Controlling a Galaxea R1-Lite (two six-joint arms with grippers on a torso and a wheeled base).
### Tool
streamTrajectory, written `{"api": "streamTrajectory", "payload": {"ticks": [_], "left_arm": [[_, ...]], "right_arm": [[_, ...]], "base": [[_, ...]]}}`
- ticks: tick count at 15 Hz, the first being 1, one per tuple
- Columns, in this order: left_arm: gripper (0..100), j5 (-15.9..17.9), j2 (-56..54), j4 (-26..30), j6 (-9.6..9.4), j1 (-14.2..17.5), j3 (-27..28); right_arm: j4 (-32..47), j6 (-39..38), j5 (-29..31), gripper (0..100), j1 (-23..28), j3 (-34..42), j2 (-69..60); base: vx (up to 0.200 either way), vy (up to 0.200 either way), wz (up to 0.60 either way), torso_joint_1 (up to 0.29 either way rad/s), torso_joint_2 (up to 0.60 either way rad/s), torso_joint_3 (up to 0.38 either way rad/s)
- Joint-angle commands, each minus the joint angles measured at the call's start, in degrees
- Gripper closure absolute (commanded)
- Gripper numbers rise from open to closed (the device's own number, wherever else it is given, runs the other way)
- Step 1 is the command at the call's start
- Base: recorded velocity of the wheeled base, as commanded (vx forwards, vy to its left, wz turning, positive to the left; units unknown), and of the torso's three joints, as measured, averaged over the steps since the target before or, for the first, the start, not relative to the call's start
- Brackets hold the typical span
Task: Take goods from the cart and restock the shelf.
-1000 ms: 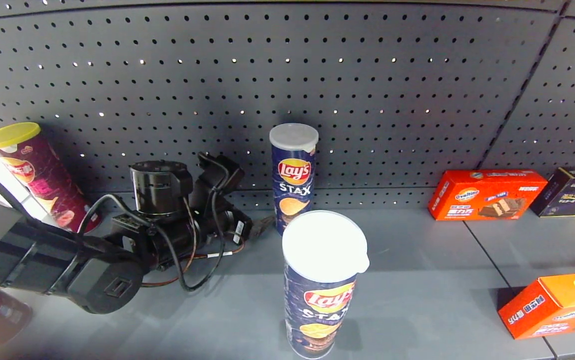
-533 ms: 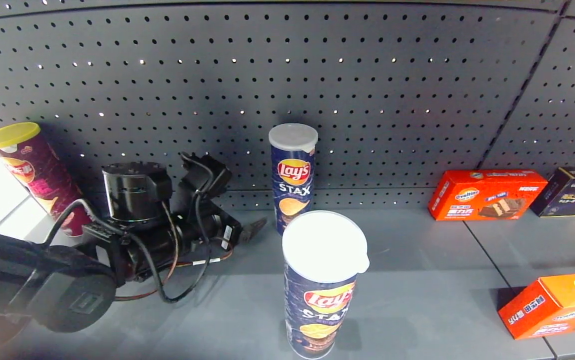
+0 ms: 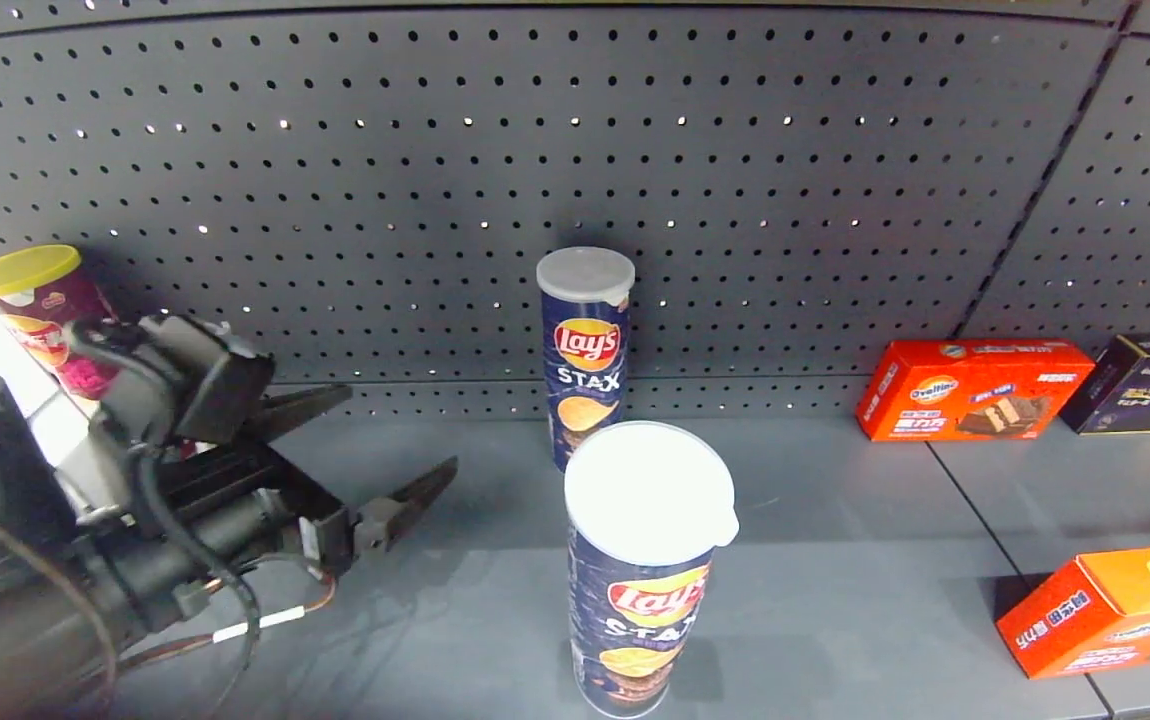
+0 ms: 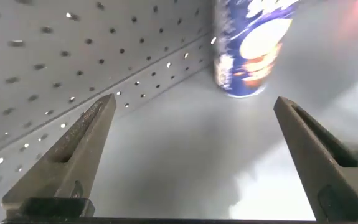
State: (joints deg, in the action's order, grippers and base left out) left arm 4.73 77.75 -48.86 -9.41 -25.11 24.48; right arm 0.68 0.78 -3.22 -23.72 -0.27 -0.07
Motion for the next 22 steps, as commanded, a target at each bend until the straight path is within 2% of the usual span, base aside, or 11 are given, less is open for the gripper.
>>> {"api": "streamTrajectory", "payload": {"ticks": [1, 2, 4, 6, 9, 10, 11, 12, 13, 15, 22], "left_arm": [[0, 0.3, -17.5, 0.5, 3.7, -3.2, -9.5], [0, 0.2, -18.5, 0.6, 3.7, -4.1, -10.4], [0, -3.5, -33.3, 6.8, 1.5, -6.9, -20.4], [0, -3.6, -43.7, 13.4, 1.41, -7.0, -21.8], [0, -3.6, -65.5, 34.2, 1.59, -6.6, -21.3], [0, -3.5, -71.1, 39.1, 1.5, -3.3, -21.1], [0, -3.1, -71.9, 39.4, 1.33, 0.8, -21.8], [0, -3.1, -71.9, 39.2, 1.33, 1.5, -22.0], [0, -1.5, -72.0, 38.5, 1.33, 5.2, -24.5], [0, -0.4, -73.6, 42.8, 1.33, 9.0, -24.5], [0, -0.9, -73.8, 48.8, 3.26, 9.2, -24.5]], "right_arm": [[0.0, 0.0, 0.0, 0, 0.0, 0.0, 0.1], [0.0, 0.0, 0.0, 0, 0.0, 0.0, 0.1], [0.0, 0.0, 0.0, 0, 0.0, 0.0, 0.1], [0.0, 0.0, 0.0, 0, 0.0, 0.0, 0.1], [0.0, 0.0, 0.0, 0, 0.0, 0.0, 0.1], [0.0, 0.0, 0.0, 0, 0.0, 0.0, 0.1], [0.0, 0.0, 0.0, 0, 0.0, 0.0, 0.1], [0.0, 0.0, 0.0, 0, 0.0, 0.0, 0.1], [0.0, 0.0, 0.0, 0, 0.0, 0.0, 0.1], [0.0, 0.0, 0.0, 0, 0.0, 0.0, 0.1], [0.0, 0.0, 0.0, 0, 0.0, 0.0, 0.1]], "base": [[0.0, 0.0, 0.0, 0.0, 0.0, 0.0], [0.0, 0.0, 0.0, 0.0, 0.0, 0.0], [0.0, 0.0, 0.0, 0.0, 0.0, 0.0], [0.0, 0.0, 0.0, 0.0, 0.0, 0.0], [0.0, 0.0, 0.0, 0.0, 0.0, 0.0], [0.0, 0.0, 0.0, 0.0, 0.0, 0.0], [0.0, 0.0, 0.0, 0.0, 0.0, 0.0], [0.0, 0.0, 0.0, 0.0, 0.0, 0.0], [0.0, 0.0, 0.0, 0.0, 0.0, 0.0], [0.0, 0.0, 0.0, 0.0, 0.0, 0.0], [0.0, 0.0, 0.0, 0.0, 0.0, 0.0]]}}
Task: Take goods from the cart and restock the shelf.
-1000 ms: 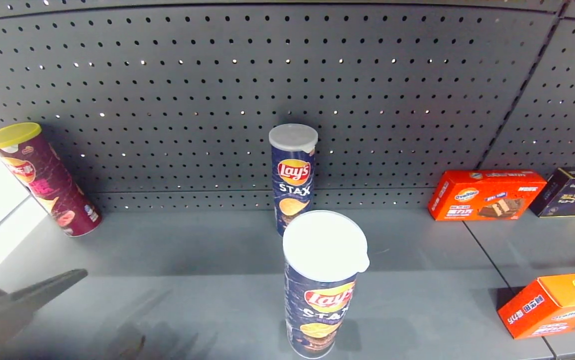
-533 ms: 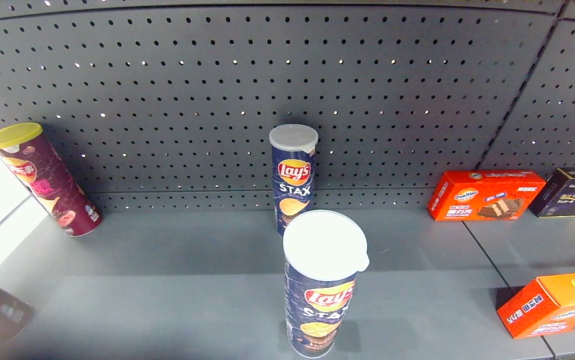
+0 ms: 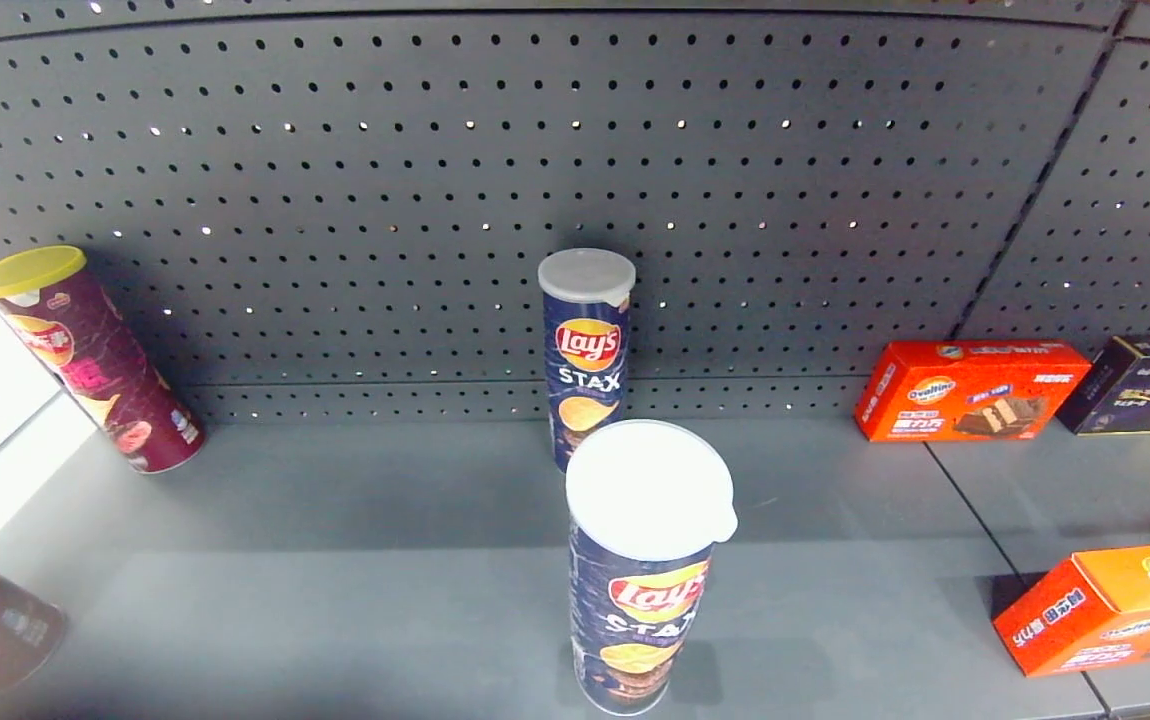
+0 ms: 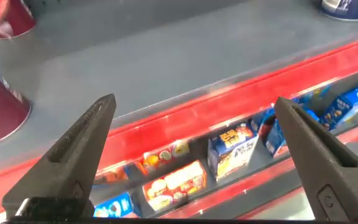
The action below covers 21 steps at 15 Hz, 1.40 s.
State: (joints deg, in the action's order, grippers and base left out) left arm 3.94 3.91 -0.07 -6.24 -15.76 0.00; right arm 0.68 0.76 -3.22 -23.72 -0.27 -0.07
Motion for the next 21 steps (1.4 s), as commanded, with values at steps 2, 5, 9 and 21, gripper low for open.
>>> {"api": "streamTrajectory", "payload": {"ticks": [2, 5, 9, 21], "left_arm": [[0, -0.5, -3.9, 0.1, 1.32, -2.5, 0.0], [0, -1.6, -3.9, 0.1, 2.55, -2.4, 0.0], [0, -1.7, -3.9, 0.1, 2.73, -2.4, 0.0], [0, -1.7, -3.9, 0.1, 2.73, -2.4, 0.0]], "right_arm": [[0.0, 0.0, 0.0, 0, 0.0, 0.0, 0.1], [0.0, 0.0, 0.0, 0, 0.0, 0.0, 0.1], [0.0, 0.0, 0.0, 0, 0.0, 0.0, 0.1], [0.0, -0.1, 0.0, 0, -0.2, 0.0, 0.1]], "base": [[0.0, 0.0, 0.0, 0.0, 0.0, 0.0], [0.0, 0.0, 0.0, 0.0, 0.0, 0.0], [0.0, 0.0, 0.0, 0.0, 0.0, 0.0], [0.0, 0.0, 0.0, 0.0, 0.0, 0.0]]}}
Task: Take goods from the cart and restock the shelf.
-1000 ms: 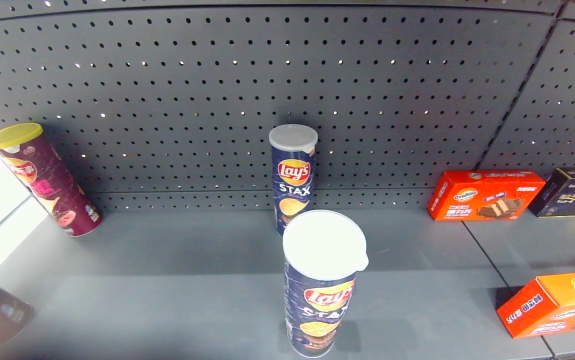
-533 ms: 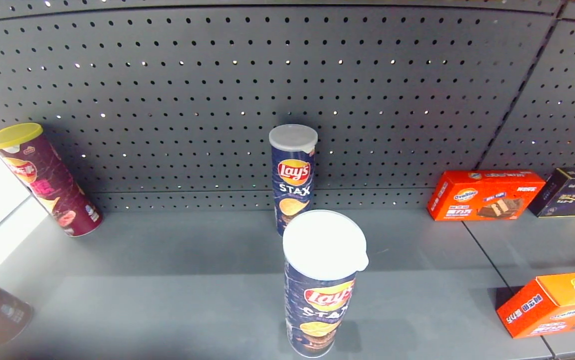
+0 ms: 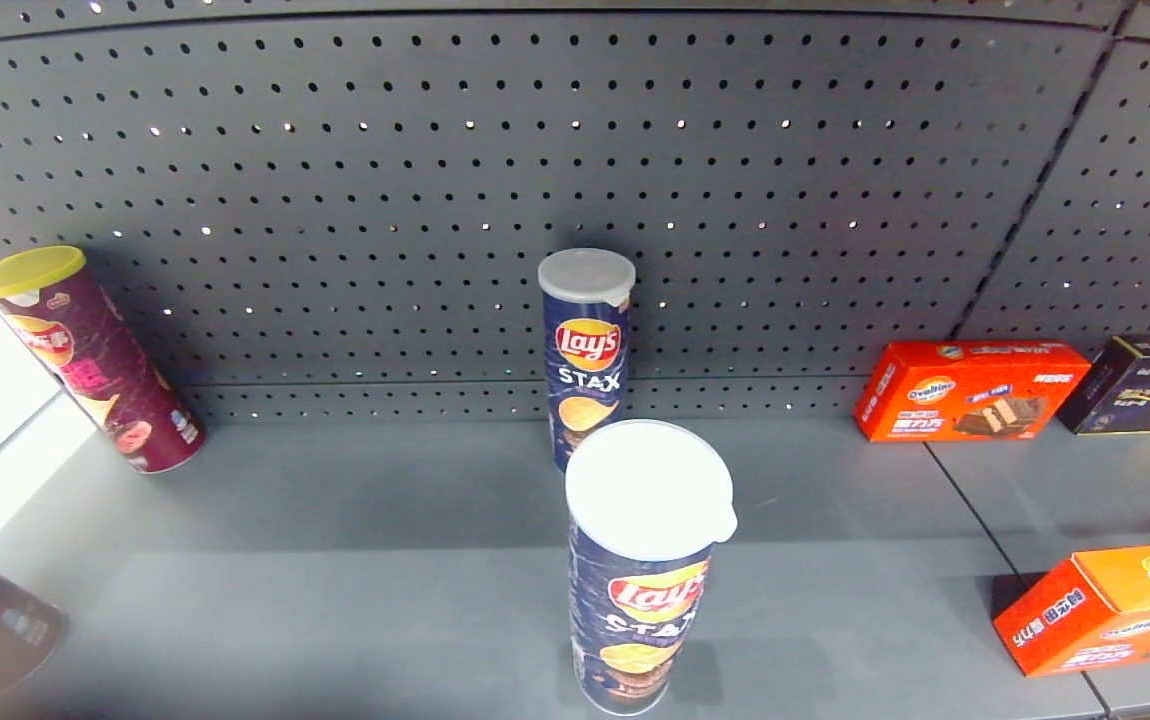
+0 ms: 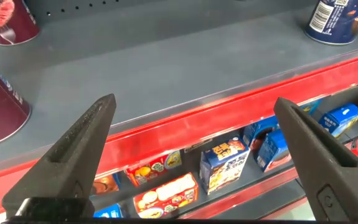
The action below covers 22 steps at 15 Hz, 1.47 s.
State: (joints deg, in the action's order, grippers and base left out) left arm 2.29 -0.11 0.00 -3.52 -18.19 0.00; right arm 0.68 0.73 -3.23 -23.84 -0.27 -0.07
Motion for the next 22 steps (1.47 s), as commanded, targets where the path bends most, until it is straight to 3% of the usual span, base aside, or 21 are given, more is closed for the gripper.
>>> {"api": "streamTrajectory", "payload": {"ticks": [1, 3, 4, 5, 8, 14, 18, 22], "left_arm": [[0, 0.0, 0.1, 0.0, 0.01, 0.0, 0.0], [0, 0.1, 0.1, 0.0, 0.01, 0.0, 0.0], [0, 0.0, 0.1, 0.0, 0.01, 0.0, 0.0], [0, 0.0, 0.1, 0.0, 0.1, 0.0, 0.0], [0, 0.0, 0.1, 0.0, 0.27, 0.0, 0.0], [0, -0.1, 0.1, 0.0, 0.71, 0.0, 0.0], [0, 0.0, 0.1, 0.0, 0.53, 0.0, 0.0], [0, -0.1, 0.1, 0.0, 0.8, 0.0, 0.0]], "right_arm": [[0.1, 0.0, 0.0, 0, -0.1, 0.0, 0.1], [0.0, 0.9, 0.8, 0, 2.0, -0.2, 0.1], [0.0, 1.2, 0.6, 0, 5.0, -6.9, 1.9], [0.2, -2.2, 0.8, 0, 6.4, -19.1, 18.0], [-0.5, -0.6, -3.3, 0, 6.3, -23.9, 25.9], [-3.4, 2.2, -7.6, 0, -5.7, -38.2, 52.0], [-3.5, 2.8, -9.2, 0, -13.0, -38.0, 61.0], [-3.7, 2.9, -9.1, 0, -16.9, -37.8, 66.8]], "base": [[0.0, 0.0, 0.0, 0.0, 0.0, 0.0], [0.0, 0.0, 0.0, 0.0, 0.0, 0.0], [0.0, 0.0, 0.0, 0.0, 0.0, 0.0], [0.0, 0.0, 0.0, 0.0, 0.0, 0.0], [0.0, 0.0, 0.0, 0.0, 0.0, 0.0], [0.0, 0.0, 0.0, 0.0, 0.0, 0.0], [0.0, 0.0, 0.0, 0.0, 0.0, 0.0], [0.0, 0.0, 0.0, 0.0, 0.0, 0.0]]}}
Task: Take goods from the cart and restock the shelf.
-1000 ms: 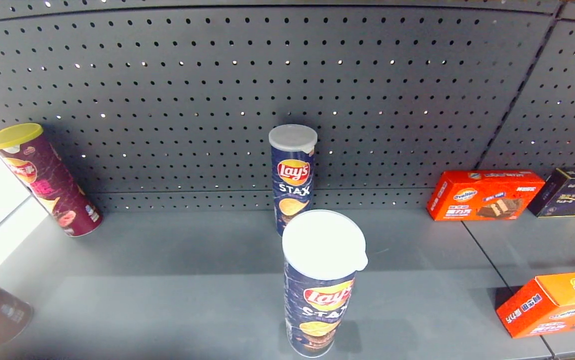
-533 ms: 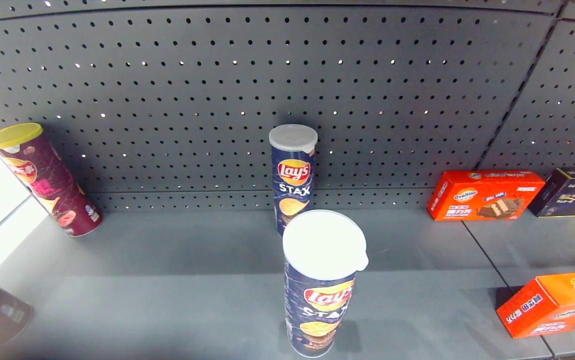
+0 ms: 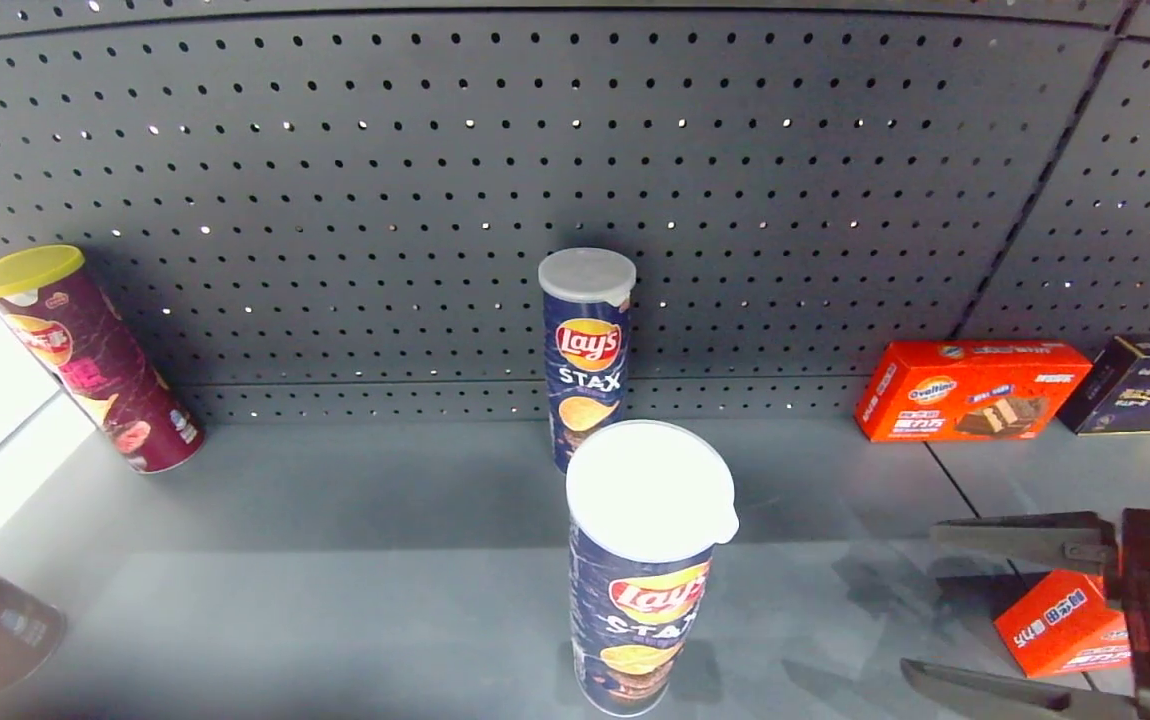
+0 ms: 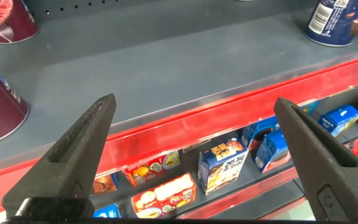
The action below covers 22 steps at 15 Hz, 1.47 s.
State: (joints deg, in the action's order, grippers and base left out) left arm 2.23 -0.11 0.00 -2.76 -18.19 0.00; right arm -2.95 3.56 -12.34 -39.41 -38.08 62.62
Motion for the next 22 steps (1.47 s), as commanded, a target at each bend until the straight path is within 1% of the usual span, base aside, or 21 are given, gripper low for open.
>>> {"api": "streamTrajectory", "payload": {"ticks": [1, 4, 7, 11, 12, 18, 22], "left_arm": [[0, 0.0, 0.1, 0.0, 0.03, 0.0, 0.0], [0, 0.0, 0.1, 0.0, 0.03, 0.0, 0.0], [0, 0.0, 0.1, 0.0, 0.03, 0.0, 0.0], [0, 0.0, 0.1, 0.0, 0.29, 0.0, 0.0], [0, -0.1, 0.1, 0.0, 0.38, 0.0, 0.0], [0, -0.1, 0.1, 0.0, 0.47, 0.0, 0.0], [0, -0.3, 0.1, 0.0, 0.56, 0.0, 0.0]], "right_arm": [[-0.8, 0.0, 0.0, 0, -1.8, 0.1, 5.5], [-2.0, 0.0, 0.5, 0, -3.2, 0.6, 8.7], [-2.1, 0.0, 1.9, 0, -3.4, 1.0, 11.6], [-6.7, -0.1, 3.7, 0, -3.7, 1.9, 16.0], [-7.0, -0.2, 4.9, 0, -4.2, 1.3, 17.2], [-8.1, -0.1, 6.4, 0, -4.4, -3.0, 22.8], [-8.2, -0.1, 6.6, 0, -4.7, -4.5, 24.9]], "base": [[0.0, 0.0, 0.0, 0.0, 0.0, 0.0], [0.0, 0.0, 0.0, 0.0, 0.0, 0.0], [0.0, 0.0, 0.0, 0.0, 0.0, 0.0], [0.0, 0.0, 0.0, 0.0, 0.0, 0.0], [0.0, 0.0, 0.0, 0.0, 0.0, 0.0], [0.0, 0.0, 0.0, 0.0, 0.0, 0.0], [0.0, 0.0, 0.0, 0.0, 0.0, 0.0]]}}
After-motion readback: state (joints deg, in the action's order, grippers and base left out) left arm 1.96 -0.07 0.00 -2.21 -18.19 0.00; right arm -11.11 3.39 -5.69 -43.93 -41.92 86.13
